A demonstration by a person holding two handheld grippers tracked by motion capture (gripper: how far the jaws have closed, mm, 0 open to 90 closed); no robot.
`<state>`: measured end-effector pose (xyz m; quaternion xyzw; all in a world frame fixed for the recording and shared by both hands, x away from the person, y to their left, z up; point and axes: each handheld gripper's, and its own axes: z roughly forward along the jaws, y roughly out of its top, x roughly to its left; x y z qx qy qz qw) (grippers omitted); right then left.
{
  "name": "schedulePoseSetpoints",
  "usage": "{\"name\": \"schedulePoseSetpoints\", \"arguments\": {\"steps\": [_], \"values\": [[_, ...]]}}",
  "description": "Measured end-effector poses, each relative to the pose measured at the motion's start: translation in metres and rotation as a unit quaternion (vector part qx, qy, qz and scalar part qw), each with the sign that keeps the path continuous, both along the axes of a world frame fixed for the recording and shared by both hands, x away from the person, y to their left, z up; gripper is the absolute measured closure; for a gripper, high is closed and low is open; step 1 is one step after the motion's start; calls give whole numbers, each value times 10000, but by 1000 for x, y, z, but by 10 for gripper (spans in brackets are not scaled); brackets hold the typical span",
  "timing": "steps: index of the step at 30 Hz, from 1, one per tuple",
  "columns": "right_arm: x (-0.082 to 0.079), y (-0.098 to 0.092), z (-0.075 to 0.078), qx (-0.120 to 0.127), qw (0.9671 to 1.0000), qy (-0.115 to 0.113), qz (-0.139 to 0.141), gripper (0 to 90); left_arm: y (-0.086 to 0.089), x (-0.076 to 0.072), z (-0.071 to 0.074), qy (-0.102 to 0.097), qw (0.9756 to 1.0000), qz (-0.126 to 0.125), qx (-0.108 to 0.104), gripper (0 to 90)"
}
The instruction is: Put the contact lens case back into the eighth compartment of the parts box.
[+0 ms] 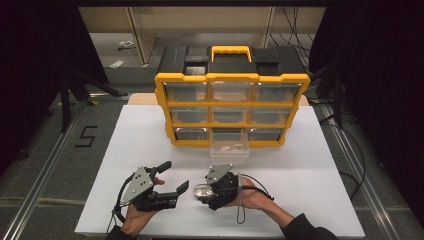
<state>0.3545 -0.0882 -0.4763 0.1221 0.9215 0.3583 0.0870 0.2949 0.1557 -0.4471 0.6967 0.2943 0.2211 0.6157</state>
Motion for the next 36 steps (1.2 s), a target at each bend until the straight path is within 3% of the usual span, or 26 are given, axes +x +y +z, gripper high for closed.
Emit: {"name": "schedulePoseSetpoints", "arguments": {"steps": [12,26,36], "values": [[7,7,-10,-78,9999,121,63,330,-1,1,0,21,10000,7,2,172],[8,8,-14,-255,9992,167,243,491,-1,1,-1,28,10000,5,-1,172],[8,5,-11,-212,9995,180,157,495,-1,1,0,10,10000,-10,8,173]]}}
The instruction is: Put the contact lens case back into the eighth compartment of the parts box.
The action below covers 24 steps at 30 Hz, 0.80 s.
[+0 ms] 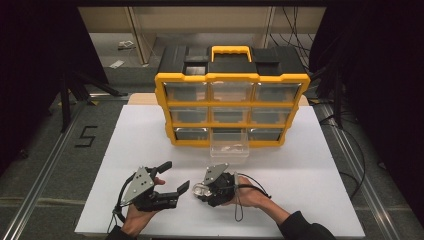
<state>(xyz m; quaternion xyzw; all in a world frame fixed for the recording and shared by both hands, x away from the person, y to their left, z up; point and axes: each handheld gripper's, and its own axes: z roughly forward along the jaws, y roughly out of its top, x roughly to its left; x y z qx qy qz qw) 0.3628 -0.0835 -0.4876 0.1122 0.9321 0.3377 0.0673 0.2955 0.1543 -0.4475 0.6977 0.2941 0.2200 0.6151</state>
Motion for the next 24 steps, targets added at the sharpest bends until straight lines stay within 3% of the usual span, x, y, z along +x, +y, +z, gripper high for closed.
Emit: {"name": "schedulePoseSetpoints", "arguments": {"steps": [24], "values": [[0,-26,57,748,9960,-358,-333,496,-1,0,0,0,10000,-7,-4,173]]}}
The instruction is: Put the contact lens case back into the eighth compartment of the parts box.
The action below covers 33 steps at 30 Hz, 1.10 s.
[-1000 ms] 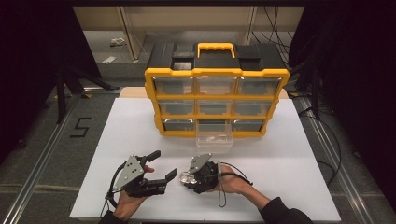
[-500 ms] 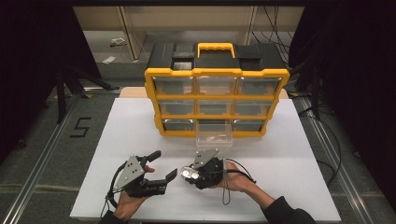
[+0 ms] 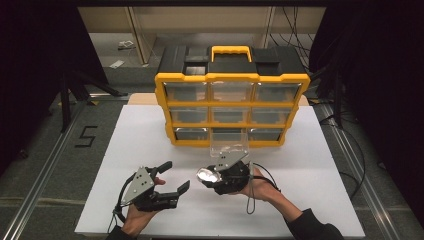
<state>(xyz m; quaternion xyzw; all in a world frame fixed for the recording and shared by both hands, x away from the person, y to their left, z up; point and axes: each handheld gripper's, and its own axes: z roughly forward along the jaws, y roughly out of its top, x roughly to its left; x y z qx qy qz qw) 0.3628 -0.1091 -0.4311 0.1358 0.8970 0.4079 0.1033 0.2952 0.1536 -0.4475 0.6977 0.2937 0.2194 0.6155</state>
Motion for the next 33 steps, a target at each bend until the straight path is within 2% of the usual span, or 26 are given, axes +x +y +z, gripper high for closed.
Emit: {"name": "schedulePoseSetpoints", "arguments": {"steps": [15,22,33], "values": [[4,-12,23,209,9992,-221,-249,496,0,0,0,-24,10000,3,-4,173],[6,-21,37,386,9978,-371,-398,496,1,0,0,-22,10000,5,-14,173],[12,-31,46,502,9960,-411,-614,496,1,-1,0,-28,10000,1,-14,173]]}}
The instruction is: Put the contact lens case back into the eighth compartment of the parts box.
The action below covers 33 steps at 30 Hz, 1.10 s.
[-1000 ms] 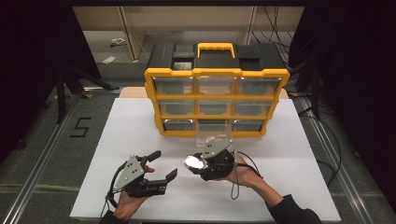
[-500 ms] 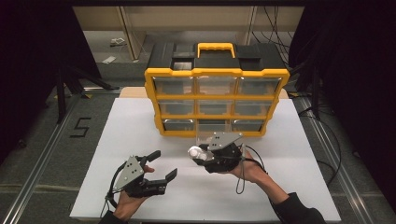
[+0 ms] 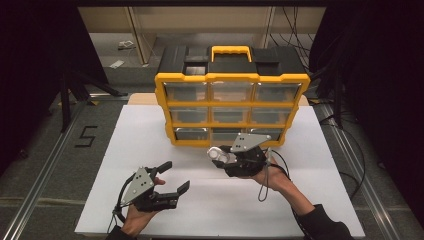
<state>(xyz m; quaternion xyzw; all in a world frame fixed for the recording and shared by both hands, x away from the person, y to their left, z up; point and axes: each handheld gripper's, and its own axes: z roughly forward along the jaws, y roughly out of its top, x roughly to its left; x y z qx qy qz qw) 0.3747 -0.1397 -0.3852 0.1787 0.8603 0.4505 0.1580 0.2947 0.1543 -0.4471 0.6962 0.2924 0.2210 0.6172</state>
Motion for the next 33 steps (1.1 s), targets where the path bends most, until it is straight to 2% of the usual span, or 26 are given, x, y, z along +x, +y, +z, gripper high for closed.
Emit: {"name": "schedulePoseSetpoints", "arguments": {"steps": [14,33], "values": [[10,-15,7,124,9995,-52,-295,496,0,0,0,3,10000,-3,-1,173],[27,-35,3,174,9969,9,-766,496,0,0,0,5,10000,1,0,173]]}}
